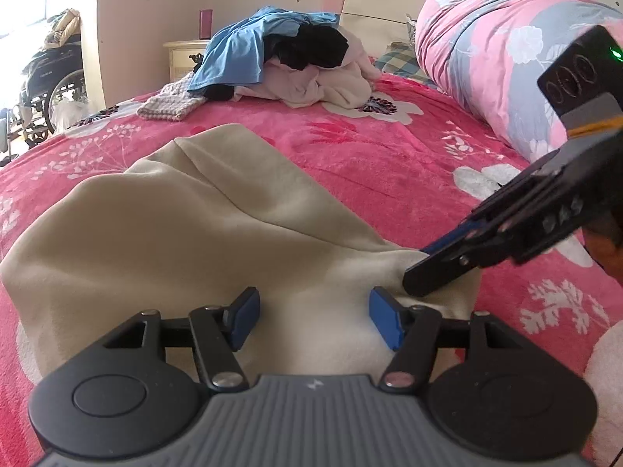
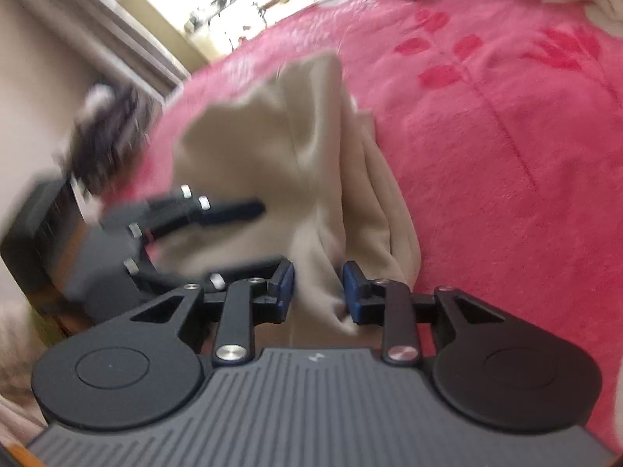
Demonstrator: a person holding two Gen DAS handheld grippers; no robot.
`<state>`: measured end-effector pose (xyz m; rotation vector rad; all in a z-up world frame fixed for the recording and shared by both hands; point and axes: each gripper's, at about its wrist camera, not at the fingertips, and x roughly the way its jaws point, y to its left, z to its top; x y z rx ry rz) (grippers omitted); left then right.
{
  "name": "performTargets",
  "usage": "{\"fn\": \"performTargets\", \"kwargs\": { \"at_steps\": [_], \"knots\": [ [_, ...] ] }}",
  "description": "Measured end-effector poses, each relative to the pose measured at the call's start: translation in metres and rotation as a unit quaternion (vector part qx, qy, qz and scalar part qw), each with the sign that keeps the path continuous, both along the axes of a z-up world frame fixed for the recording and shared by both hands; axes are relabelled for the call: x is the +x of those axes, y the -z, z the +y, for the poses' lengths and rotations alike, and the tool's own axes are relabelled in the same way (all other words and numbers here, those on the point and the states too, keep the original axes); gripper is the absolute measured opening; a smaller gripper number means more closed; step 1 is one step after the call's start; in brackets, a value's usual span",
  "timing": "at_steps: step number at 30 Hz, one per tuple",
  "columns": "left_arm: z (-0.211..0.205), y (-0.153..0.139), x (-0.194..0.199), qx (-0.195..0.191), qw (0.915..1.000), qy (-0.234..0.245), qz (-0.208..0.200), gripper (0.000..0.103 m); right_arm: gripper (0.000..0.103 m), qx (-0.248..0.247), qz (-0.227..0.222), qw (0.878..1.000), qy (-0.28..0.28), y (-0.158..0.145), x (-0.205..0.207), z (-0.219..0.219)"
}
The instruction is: Fold clothes
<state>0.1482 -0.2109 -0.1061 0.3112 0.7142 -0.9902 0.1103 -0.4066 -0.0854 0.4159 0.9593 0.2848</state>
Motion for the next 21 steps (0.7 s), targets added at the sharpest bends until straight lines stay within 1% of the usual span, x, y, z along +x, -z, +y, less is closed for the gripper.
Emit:
{"fn": "performTargets", "kwargs": {
  "at_steps": [2, 5, 8, 9, 11, 12, 13, 14, 15, 17, 18, 19, 20, 21],
  "knots": [
    [-0.001, 0.001, 0.001, -0.002, 1.0000, -0.004, 0.000, 0.064, 0.012, -0.023, -0.008, 1.000, -0.004, -0.002, -0.002, 0.006],
    [0.003, -0.001, 0.003, -0.016, 0.9998, -0.015, 0.004, 0.064, 0.010, -0.058, -0.023, 0.998, -0.007, -0.009, -0.003, 0.015],
    [0.010, -0.005, 0.006, -0.040, 0.9987, -0.030, 0.010, 0.064, 0.010, -0.101, -0.058, 0.993, -0.011, -0.024, -0.010, 0.026],
    [0.007, -0.002, 0.006, -0.036, 0.9988, -0.032, 0.012, 0.064, 0.010, -0.115, -0.068, 0.991, -0.011, -0.027, -0.011, 0.029],
    [0.001, 0.002, 0.006, -0.023, 0.9992, -0.032, 0.010, 0.063, 0.010, -0.144, -0.056, 0.988, -0.012, -0.015, -0.008, 0.031],
    [-0.001, 0.003, 0.004, -0.021, 0.9993, -0.031, 0.004, 0.062, 0.011, -0.145, -0.044, 0.988, -0.018, -0.007, -0.005, 0.030],
    [-0.003, 0.004, 0.003, -0.018, 0.9994, -0.029, -0.001, 0.062, 0.012, -0.144, -0.034, 0.989, -0.023, 0.000, -0.002, 0.028],
    [-0.004, 0.005, 0.002, -0.017, 0.9994, -0.029, -0.005, 0.063, 0.013, -0.131, -0.031, 0.991, -0.013, -0.001, 0.000, 0.023],
    [-0.002, 0.006, 0.003, -0.022, 0.9993, -0.030, 0.000, 0.063, 0.013, -0.111, -0.033, 0.993, -0.003, -0.007, 0.003, 0.015],
    [0.000, 0.007, 0.004, -0.028, 0.9991, -0.032, 0.004, 0.063, 0.015, -0.093, -0.062, 0.994, 0.015, -0.024, 0.004, 0.004],
    [0.000, 0.008, 0.004, -0.030, 0.9990, -0.033, 0.005, 0.063, 0.016, -0.074, -0.074, 0.994, 0.021, -0.032, 0.009, -0.005],
    [0.000, 0.008, 0.004, -0.029, 0.9990, -0.034, 0.004, 0.063, 0.020, -0.049, -0.078, 0.995, 0.024, -0.037, 0.018, -0.014],
    [-0.001, 0.008, 0.003, -0.028, 0.9990, -0.035, 0.002, 0.063, 0.028, -0.029, -0.081, 0.996, 0.031, -0.038, 0.029, -0.019],
    [-0.002, 0.008, 0.002, -0.027, 0.9990, -0.036, 0.000, 0.063, 0.032, -0.011, -0.083, 0.996, 0.037, -0.039, 0.041, -0.024]
  ]
}}
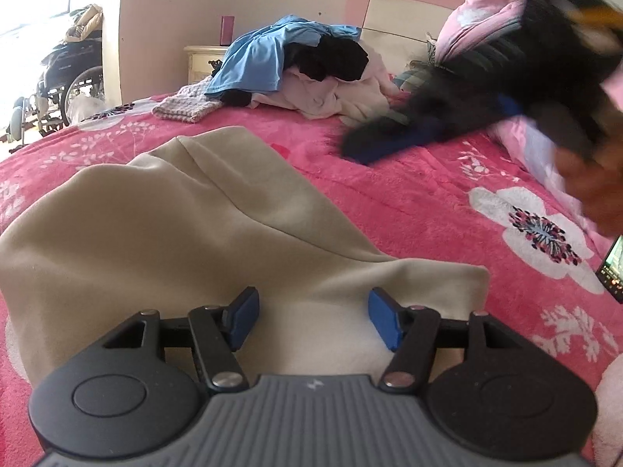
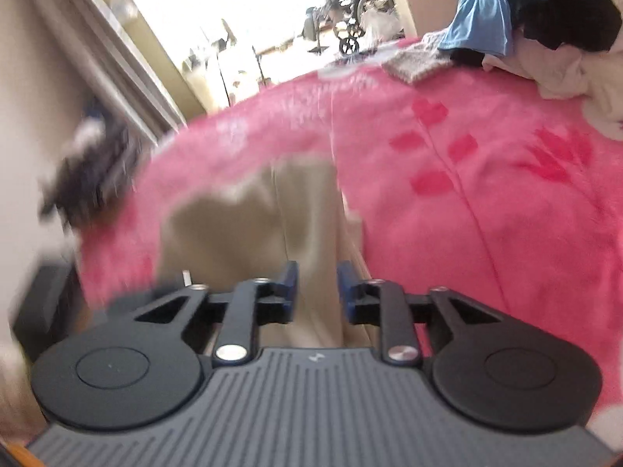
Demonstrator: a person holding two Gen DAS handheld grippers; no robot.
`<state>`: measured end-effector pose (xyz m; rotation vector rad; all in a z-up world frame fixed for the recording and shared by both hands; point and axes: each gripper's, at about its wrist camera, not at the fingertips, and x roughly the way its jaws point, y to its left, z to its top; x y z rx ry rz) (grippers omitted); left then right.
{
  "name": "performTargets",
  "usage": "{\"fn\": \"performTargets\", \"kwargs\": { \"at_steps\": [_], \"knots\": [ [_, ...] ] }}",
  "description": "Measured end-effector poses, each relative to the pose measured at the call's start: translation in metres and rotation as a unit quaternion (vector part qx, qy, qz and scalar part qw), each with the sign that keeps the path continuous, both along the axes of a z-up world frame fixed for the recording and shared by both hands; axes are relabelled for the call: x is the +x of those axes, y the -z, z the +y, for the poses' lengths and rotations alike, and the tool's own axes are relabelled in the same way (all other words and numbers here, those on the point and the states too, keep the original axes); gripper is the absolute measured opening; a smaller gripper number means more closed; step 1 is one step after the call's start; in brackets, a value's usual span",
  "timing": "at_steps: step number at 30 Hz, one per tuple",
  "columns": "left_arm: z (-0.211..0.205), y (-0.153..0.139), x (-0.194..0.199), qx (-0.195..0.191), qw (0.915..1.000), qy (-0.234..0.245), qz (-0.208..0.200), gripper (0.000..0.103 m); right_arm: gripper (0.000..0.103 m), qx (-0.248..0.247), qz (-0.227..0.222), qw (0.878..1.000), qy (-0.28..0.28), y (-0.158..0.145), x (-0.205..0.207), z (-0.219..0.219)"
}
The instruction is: Fold clothes
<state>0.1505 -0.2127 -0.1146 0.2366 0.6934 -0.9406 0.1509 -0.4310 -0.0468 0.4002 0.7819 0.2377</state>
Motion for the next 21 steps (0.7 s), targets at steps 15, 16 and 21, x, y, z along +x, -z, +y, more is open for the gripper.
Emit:
{"fn": "performTargets", "kwargs": {
  "at_steps": [15, 16, 21],
  "knots": [
    [0.006, 0.001, -0.010, -0.013, 0.9999, -0.008, -0.007, 0.062, 0.025, -0.184, -0.002, 0.982, 0.046, 0.005, 0.063, 0.047],
    [0.006, 0.001, -0.010, -0.015, 0.9998, -0.007, -0.007, 0.062, 0.025, -0.161, -0.021, 0.987, 0.016, -0.001, 0.065, 0.054],
    [0.010, 0.000, -0.011, -0.027, 0.9996, -0.007, -0.004, 0.062, 0.023, -0.154, 0.011, 0.986, -0.055, 0.034, 0.096, 0.076]
  ]
}}
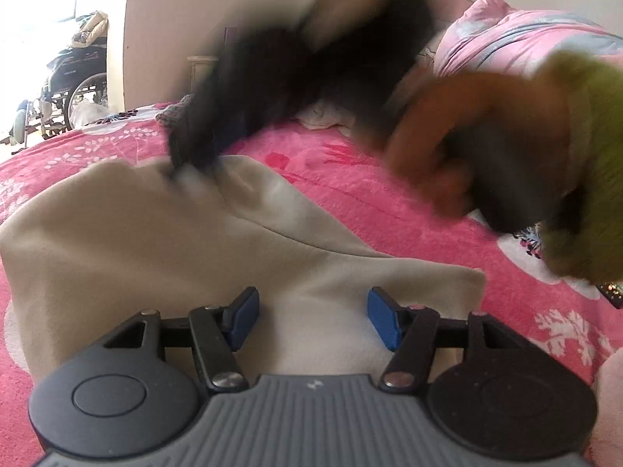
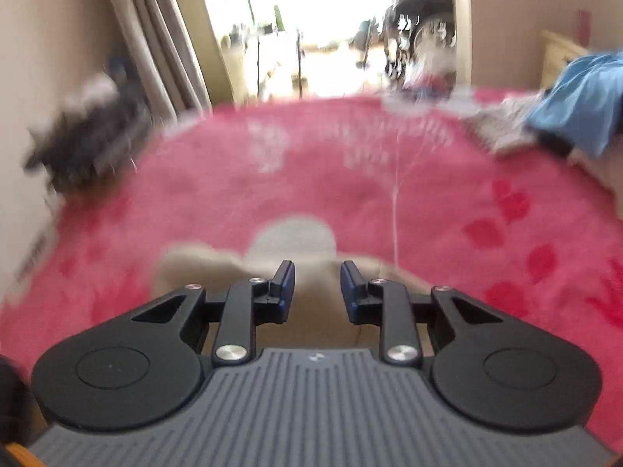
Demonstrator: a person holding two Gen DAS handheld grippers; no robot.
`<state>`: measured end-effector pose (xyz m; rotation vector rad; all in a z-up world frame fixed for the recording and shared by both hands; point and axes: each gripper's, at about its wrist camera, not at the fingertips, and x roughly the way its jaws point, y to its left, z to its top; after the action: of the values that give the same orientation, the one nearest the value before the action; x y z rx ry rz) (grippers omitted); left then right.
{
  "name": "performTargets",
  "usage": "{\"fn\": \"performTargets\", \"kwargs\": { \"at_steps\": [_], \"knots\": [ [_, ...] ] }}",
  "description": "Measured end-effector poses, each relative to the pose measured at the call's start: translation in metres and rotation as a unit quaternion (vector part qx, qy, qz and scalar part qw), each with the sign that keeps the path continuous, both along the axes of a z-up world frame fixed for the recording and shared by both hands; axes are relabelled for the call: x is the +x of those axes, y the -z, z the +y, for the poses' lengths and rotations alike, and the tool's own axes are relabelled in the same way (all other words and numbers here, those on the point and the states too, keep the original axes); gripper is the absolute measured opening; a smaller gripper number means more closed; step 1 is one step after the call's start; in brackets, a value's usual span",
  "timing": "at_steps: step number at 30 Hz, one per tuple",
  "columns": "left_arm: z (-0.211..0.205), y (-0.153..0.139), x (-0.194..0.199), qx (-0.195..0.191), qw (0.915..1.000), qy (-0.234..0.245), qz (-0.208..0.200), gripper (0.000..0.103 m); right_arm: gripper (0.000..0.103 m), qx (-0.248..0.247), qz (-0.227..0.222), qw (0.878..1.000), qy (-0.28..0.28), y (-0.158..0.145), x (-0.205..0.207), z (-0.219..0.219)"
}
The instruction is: Fold clothes
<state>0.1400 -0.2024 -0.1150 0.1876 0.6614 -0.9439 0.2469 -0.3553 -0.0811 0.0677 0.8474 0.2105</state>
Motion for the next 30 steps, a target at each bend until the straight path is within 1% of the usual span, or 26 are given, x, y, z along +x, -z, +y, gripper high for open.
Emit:
{"fn": "performTargets", "kwargs": {
  "at_steps": [2, 3, 4, 6, 8, 9, 10, 11, 13, 16, 18, 20, 21, 22, 25, 27, 29, 30],
  "knots": [
    [0.008, -0.005, 0.002, -0.012, 0.9998, -0.003, 0.012, 0.061, 0.021, -0.024, 0.039, 0.999, 0.000, 0.030, 0.017, 0.004],
    [0.017, -0.010, 0.002, -0.025, 0.9994, -0.007, 0.022, 0.061, 0.021, 0.000, 0.034, 0.999, 0.009, 0.038, 0.016, -0.003],
    [0.029, -0.016, 0.001, -0.040, 0.9987, -0.020, 0.023, 0.060, 0.020, 0.021, 0.029, 0.999, 0.018, 0.045, 0.014, -0.010],
    [0.053, -0.026, -0.003, -0.068, 0.9962, -0.046, 0.026, 0.061, 0.020, 0.003, 0.028, 0.999, 0.017, 0.039, 0.013, -0.005],
    [0.065, -0.022, -0.001, -0.075, 0.9939, -0.064, 0.050, 0.062, 0.020, -0.021, 0.022, 1.000, 0.007, 0.039, 0.007, 0.005],
    [0.064, -0.014, 0.000, -0.063, 0.9936, -0.066, 0.066, 0.062, 0.020, -0.022, 0.026, 0.999, 0.009, 0.037, 0.012, 0.005],
    [0.061, -0.006, -0.001, -0.049, 0.9945, -0.070, 0.061, 0.063, 0.020, -0.024, 0.029, 0.999, 0.011, 0.035, 0.015, 0.005],
    [0.060, -0.003, -0.003, -0.044, 0.9953, -0.071, 0.049, 0.063, 0.020, -0.028, 0.030, 0.999, 0.012, 0.028, 0.017, 0.007],
    [0.061, -0.003, -0.004, -0.050, 0.9953, -0.071, 0.042, 0.063, 0.021, -0.042, 0.020, 0.999, 0.015, 0.010, 0.017, 0.011],
    [0.059, -0.002, -0.004, -0.057, 0.9947, -0.075, 0.042, 0.064, 0.022, -0.024, -0.018, 1.000, -0.006, -0.029, 0.009, 0.021],
    [0.058, -0.001, -0.004, -0.057, 0.9946, -0.078, 0.038, 0.064, 0.022, 0.005, -0.039, 0.997, -0.067, -0.051, 0.003, 0.042],
    [0.056, 0.000, -0.002, -0.058, 0.9944, -0.080, 0.036, 0.065, 0.021, 0.037, -0.035, 0.991, -0.125, -0.058, 0.004, 0.064],
    [0.055, 0.001, -0.003, -0.059, 0.9944, -0.081, 0.034, 0.065, 0.020, 0.045, -0.024, 0.987, -0.154, -0.054, 0.007, 0.077],
    [0.054, 0.002, -0.003, -0.061, 0.9942, -0.082, 0.032, 0.065, 0.020, 0.032, -0.008, 0.984, -0.173, -0.043, 0.012, 0.091],
    [0.058, 0.008, -0.003, -0.072, 0.9921, -0.096, 0.036, 0.066, 0.020, 0.016, 0.032, 0.984, -0.173, 0.009, 0.030, 0.105],
    [0.060, 0.009, 0.000, -0.082, 0.9908, -0.097, 0.045, 0.065, 0.020, 0.052, 0.034, 0.986, -0.153, 0.020, 0.039, 0.103],
    [0.058, 0.009, -0.005, -0.077, 0.9919, -0.095, 0.033, 0.066, 0.020, 0.002, 0.021, 0.986, -0.167, 0.014, 0.036, 0.113],
    [0.058, 0.009, -0.007, -0.078, 0.9919, -0.095, 0.031, 0.066, 0.020, -0.007, 0.024, 0.985, -0.170, 0.009, 0.035, 0.115]
  ]
}}
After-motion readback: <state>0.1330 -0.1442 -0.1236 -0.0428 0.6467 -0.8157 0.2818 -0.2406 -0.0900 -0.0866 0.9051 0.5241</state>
